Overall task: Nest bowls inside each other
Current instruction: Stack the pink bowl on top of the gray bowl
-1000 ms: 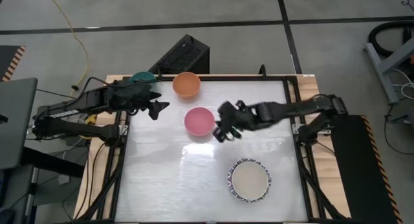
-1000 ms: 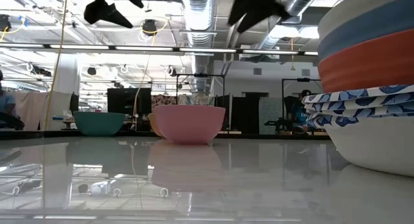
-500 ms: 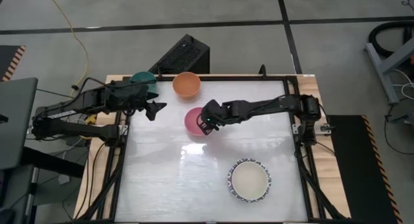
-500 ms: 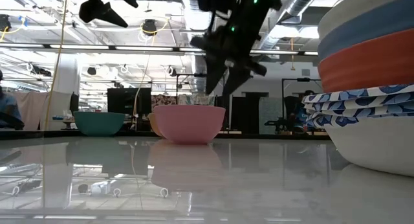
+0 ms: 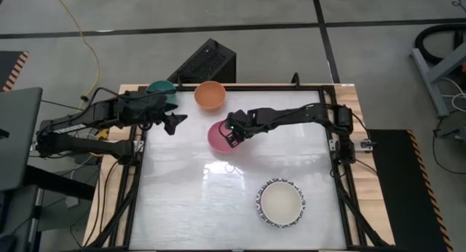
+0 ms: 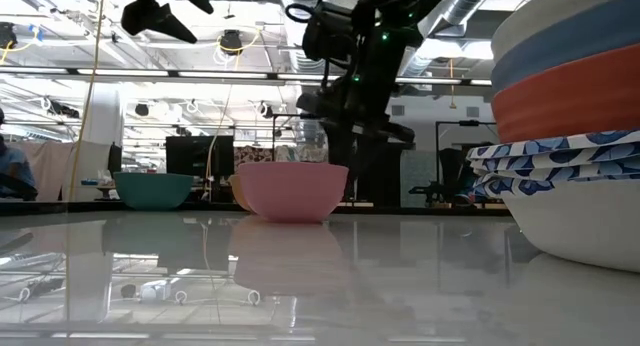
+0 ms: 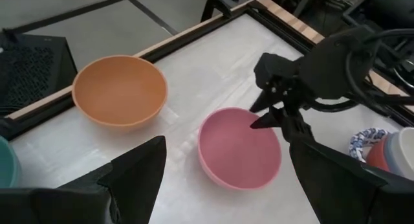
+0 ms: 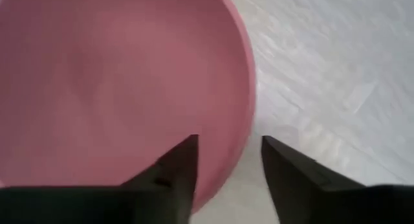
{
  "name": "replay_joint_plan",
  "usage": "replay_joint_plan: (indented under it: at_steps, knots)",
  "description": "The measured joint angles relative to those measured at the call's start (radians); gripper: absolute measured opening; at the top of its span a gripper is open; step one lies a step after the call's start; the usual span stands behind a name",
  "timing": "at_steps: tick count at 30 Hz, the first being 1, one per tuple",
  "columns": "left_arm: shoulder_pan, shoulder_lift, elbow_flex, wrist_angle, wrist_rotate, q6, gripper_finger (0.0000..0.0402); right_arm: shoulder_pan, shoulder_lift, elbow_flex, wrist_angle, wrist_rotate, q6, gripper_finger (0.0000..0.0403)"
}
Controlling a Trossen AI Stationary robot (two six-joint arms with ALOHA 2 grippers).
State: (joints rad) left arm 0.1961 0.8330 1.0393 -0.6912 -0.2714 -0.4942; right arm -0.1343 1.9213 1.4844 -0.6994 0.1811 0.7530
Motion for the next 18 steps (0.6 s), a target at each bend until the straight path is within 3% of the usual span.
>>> replay_joint_plan:
  at_steps: [7,13,18]
  knots:
    - [0.0,0.0,0.0,0.0,-0.024,0.0,0.0318,-0.008,-0.007,0.001,-0.009,-0.052,-0.044,0.002]
    - [0.0,0.0,0.0,-0.001,-0.024,0.019,0.0318,-0.008,-0.059,0.001,-0.021,-0.079,-0.042,0.0009]
    - [0.0,0.0,0.0,-0.015,-0.024,0.019,0.0318,0.0,-0.18,0.001,-0.059,-0.112,-0.027,0.0006]
